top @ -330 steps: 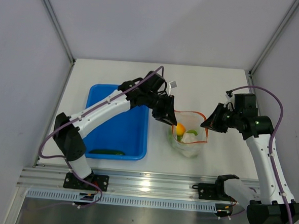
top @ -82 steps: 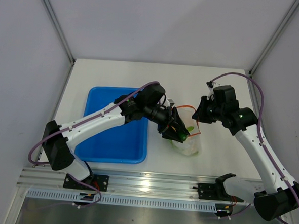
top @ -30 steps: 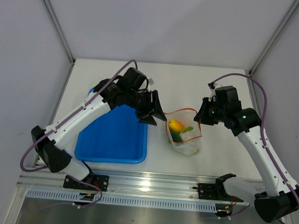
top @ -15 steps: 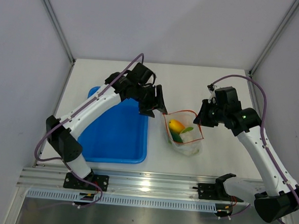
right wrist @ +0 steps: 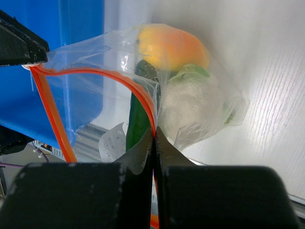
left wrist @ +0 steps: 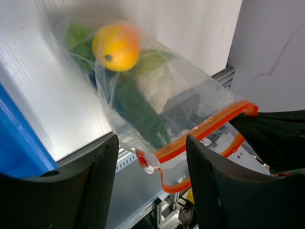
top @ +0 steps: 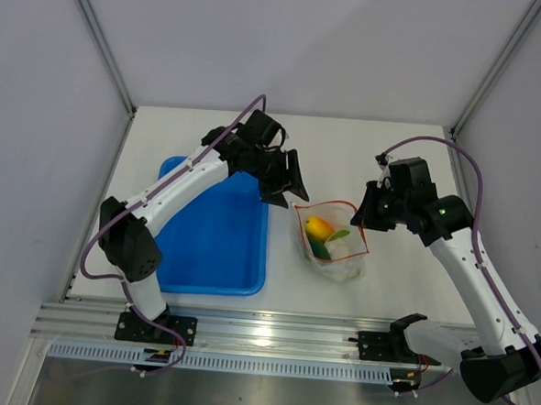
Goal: Place the food in the zip-top bag and seal the zipper
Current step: Adjust the zipper food storage bag at the center of the board.
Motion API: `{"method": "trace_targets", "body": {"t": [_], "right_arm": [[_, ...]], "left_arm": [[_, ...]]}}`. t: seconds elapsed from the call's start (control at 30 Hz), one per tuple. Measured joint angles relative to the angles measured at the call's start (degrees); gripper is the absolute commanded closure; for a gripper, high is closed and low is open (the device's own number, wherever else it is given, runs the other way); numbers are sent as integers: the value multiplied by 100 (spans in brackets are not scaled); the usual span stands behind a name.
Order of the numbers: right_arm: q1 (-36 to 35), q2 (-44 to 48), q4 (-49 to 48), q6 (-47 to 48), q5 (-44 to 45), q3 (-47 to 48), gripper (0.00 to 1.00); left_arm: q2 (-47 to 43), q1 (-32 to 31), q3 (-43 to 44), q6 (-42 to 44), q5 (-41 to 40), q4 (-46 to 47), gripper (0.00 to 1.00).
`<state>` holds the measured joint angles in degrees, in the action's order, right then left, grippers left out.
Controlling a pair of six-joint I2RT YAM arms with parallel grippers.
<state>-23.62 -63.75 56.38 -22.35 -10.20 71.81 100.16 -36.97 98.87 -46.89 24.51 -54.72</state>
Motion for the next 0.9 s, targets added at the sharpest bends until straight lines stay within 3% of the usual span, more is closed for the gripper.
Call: {"method": "trace_targets", "body": {"t": [0.17, 0.33, 0.47, 0.53, 0.67, 0.9], "right_arm": [[0, 0, 42, 20, 26, 11, 99], [0, 0, 94, 48, 35, 13, 99], [0, 0, 122, 59, 37, 13, 99], [0, 0, 125, 61, 48, 13, 99], [0, 0, 122, 81, 81, 13, 99], [2, 0, 122, 136, 96, 13, 99]], "left_arm": [[125, 0, 70, -101, 278, 146, 53], [295, 0, 81, -177, 509, 284, 73], [413, -2, 101, -256, 697, 363, 79], [446, -2, 118, -264, 772, 380, 78], [452, -2, 177, -245, 682, 304, 52], [177, 42, 184, -374, -374, -444, 39]]}}
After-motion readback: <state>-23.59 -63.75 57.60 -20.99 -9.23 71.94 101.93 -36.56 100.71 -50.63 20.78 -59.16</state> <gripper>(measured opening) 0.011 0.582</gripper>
